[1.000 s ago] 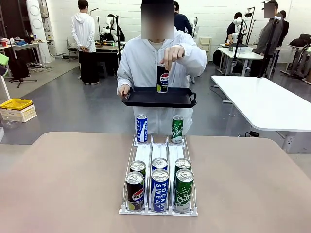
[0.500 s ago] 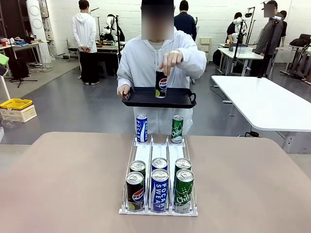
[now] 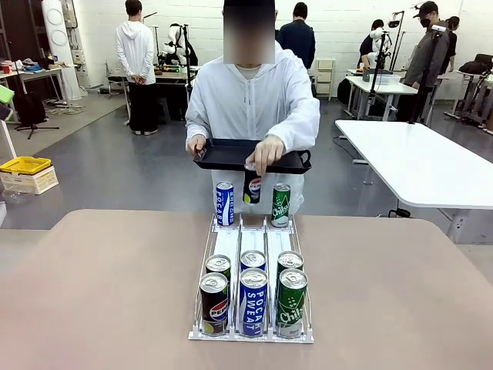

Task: Retrieve and hand over the desired beverage to the person.
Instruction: Pick up a can of the same type that the person held from the Automatic Can Dispenser.

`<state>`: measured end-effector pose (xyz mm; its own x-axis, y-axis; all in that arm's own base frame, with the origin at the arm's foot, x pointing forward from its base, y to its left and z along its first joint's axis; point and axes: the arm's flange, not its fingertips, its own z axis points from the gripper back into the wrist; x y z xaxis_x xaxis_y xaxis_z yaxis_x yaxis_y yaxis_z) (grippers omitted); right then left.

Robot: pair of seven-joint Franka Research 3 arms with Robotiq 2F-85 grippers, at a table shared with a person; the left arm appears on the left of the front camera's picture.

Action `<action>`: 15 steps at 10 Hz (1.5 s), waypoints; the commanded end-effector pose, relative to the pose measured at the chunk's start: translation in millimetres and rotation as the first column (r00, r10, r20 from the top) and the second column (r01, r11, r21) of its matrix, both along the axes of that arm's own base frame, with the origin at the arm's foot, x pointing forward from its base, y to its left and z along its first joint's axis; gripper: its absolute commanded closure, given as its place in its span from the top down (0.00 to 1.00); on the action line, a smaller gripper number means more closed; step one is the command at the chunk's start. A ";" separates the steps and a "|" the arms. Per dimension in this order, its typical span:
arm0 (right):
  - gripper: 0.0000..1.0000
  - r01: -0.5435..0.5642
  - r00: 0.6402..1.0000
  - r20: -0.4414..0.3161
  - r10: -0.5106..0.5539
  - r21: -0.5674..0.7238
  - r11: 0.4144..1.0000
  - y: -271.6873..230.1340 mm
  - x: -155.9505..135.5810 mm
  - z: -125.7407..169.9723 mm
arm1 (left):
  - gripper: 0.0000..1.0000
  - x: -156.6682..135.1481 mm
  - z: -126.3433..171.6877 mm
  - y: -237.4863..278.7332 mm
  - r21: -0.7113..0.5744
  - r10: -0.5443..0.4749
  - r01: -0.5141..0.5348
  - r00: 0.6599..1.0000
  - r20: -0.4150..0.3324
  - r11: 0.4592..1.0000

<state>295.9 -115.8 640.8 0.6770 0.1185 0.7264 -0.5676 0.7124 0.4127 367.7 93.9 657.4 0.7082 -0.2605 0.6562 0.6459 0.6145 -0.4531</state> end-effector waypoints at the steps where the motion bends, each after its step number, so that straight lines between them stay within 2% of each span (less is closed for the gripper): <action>1: 1.00 -0.017 1.000 0.016 0.017 0.024 1.000 1.0 2.7 0.5 | 1.00 0.8 0.2 1.4 -0.011 -0.019 0.019 1.000 0.018 1.000; 5: 1.00 -0.017 1.000 0.016 0.017 0.024 1.000 1.0 2.7 0.5 | 1.00 0.0 0.0 0.0 0.000 0.000 0.000 1.000 0.000 1.000; 6: 1.00 -0.017 1.000 0.016 0.017 0.024 1.000 1.0 2.7 0.5 | 1.00 0.3 -2.0 -26.9 0.112 -0.004 0.008 0.999 -0.037 0.994; 8: 1.00 -0.017 1.000 0.016 0.017 0.024 1.000 1.0 2.7 0.5 | 1.00 -3.2 -17.9 -122.2 0.358 -0.039 0.089 0.989 -0.145 0.930; 9: 1.00 -0.017 1.000 0.016 0.017 0.024 1.000 1.0 2.7 0.5 | 1.00 -9.0 -28.2 -171.7 0.421 -0.003 0.062 0.990 -0.139 0.905; 10: 1.00 -0.017 1.000 0.016 0.017 0.024 1.000 1.0 2.7 0.5 | 1.00 -17.1 -40.3 -218.1 0.452 0.079 0.013 0.980 -0.183 0.892; 12: 1.00 -0.017 1.000 0.016 0.017 0.024 1.000 1.0 2.7 0.5 | 1.00 -27.3 -76.9 -299.0 0.533 0.249 -0.079 0.934 -0.255 0.842; 13: 1.00 -0.017 1.000 0.016 0.017 0.024 1.000 1.0 2.7 0.5 | 1.00 -28.6 -98.7 -327.2 0.580 0.311 -0.074 0.894 -0.322 0.812; 14: 1.00 -0.017 1.000 0.016 0.017 0.024 1.000 1.0 2.7 0.5 | 1.00 -28.4 -118.0 -348.7 0.621 0.354 -0.078 0.873 -0.334 0.780; 15: 1.00 -0.017 1.000 0.016 0.017 0.024 1.000 1.0 2.7 0.5 | 1.00 -26.6 -134.1 -367.0 0.628 0.385 -0.113 0.867 -0.316 0.770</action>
